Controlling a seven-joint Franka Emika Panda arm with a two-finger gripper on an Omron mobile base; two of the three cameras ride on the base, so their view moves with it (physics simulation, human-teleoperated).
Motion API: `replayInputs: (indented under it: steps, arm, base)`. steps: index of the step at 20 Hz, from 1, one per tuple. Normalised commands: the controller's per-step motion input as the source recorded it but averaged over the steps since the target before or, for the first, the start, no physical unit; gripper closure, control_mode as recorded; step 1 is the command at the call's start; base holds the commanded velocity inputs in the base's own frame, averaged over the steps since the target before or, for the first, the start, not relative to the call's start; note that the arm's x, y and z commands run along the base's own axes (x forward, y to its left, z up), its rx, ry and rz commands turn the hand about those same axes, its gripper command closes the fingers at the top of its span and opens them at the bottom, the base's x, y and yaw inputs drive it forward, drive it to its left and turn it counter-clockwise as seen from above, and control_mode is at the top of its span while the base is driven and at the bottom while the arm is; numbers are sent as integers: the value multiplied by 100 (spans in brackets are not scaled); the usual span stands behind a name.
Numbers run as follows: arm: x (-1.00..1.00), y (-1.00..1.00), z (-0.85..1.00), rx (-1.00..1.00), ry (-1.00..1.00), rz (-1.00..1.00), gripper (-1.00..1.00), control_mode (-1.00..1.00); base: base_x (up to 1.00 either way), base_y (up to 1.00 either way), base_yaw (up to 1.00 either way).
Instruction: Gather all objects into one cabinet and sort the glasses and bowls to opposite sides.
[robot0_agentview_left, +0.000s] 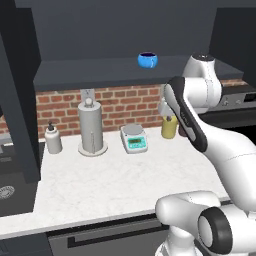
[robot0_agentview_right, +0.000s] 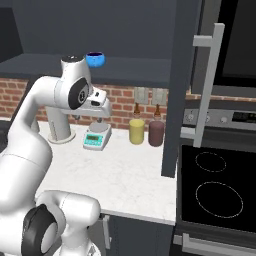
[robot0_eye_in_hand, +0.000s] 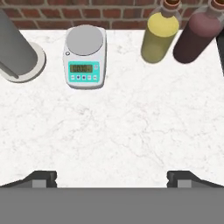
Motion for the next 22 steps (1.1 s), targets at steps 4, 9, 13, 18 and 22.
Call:
replayInputs:
  steps: [4,9,13,18,22]
  arm:
    - [-6,0,25,0,-11,0,-100,-100]
    - [-17,0,69,1,-37,0,-100,-100]
    - [-10,0,67,0,-40,0,-100,-100]
    - [-1,0,68,0,-39,0,-100,-100]
    - [3,1,49,1,-34,0,-100,-100]
  base:
    - [-1,0,0]
    - [0,0,0]
    - [0,0,0]
    - [0,0,0]
    - [0,0,0]
